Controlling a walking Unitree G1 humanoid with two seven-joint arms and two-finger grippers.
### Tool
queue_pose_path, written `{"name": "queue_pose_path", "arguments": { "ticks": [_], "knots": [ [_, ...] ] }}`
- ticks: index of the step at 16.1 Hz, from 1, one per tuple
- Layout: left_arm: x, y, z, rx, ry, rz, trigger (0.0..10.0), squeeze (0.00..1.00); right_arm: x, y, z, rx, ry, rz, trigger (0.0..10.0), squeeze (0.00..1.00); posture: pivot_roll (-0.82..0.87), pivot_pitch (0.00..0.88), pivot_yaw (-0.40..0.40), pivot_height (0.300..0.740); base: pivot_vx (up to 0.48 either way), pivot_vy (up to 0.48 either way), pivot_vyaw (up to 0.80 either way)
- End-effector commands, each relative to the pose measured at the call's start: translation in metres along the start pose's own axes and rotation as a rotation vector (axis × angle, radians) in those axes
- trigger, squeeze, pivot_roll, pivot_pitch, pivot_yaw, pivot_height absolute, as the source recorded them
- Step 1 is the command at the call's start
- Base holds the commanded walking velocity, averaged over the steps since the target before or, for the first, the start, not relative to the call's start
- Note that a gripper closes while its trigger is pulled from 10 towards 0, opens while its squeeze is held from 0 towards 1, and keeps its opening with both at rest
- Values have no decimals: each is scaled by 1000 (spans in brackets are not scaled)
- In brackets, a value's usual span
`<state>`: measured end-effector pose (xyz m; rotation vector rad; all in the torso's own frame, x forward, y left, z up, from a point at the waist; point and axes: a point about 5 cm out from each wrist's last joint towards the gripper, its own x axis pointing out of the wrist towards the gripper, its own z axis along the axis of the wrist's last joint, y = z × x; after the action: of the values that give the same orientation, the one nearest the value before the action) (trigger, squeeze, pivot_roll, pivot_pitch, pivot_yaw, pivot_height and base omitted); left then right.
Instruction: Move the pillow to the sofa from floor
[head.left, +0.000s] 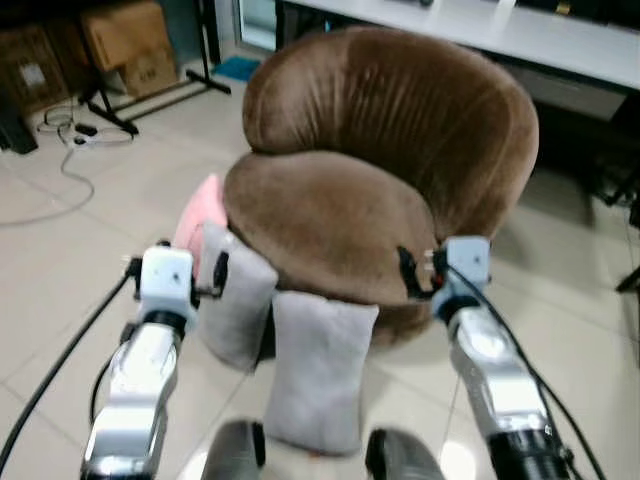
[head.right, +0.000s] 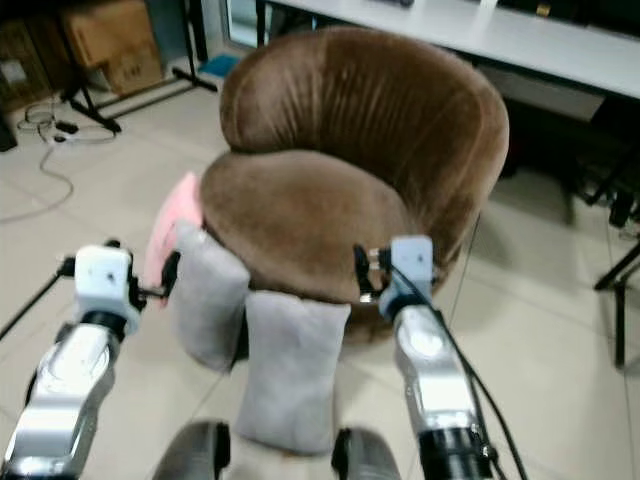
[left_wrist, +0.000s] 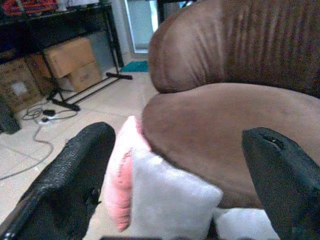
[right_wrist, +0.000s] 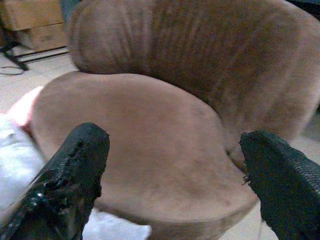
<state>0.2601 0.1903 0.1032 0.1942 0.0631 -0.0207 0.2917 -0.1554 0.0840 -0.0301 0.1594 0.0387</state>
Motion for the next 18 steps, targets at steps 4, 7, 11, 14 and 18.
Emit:
{"name": "queue_pose_path", "arguments": {
  "ticks": [4,7,11,14,18],
  "knots": [
    [1,-8,2,5,-9,-36,10000,0,0,-9,0,3,-6,-29,10000,0,64,0,-52,637,350,0,0],
    [1,-10,1,11,-6,-47,10000,0,-1,-10,-1,1,-5,-35,10000,0,66,0,-50,637,346,0,0],
    [1,-10,1,13,-5,-50,10000,0,-1,-11,-2,-1,-5,-40,10000,0,64,0,-48,637,343,0,0],
    [1,-10,0,15,-3,-53,10000,0,0,-11,-3,11,5,-44,10000,0,63,0,-48,637,338,0,0],
    [1,-10,1,19,-2,-51,10000,0,0,-12,-2,1,-1,-43,10000,0,69,0,-53,637,326,0,-400]
  ]
}}
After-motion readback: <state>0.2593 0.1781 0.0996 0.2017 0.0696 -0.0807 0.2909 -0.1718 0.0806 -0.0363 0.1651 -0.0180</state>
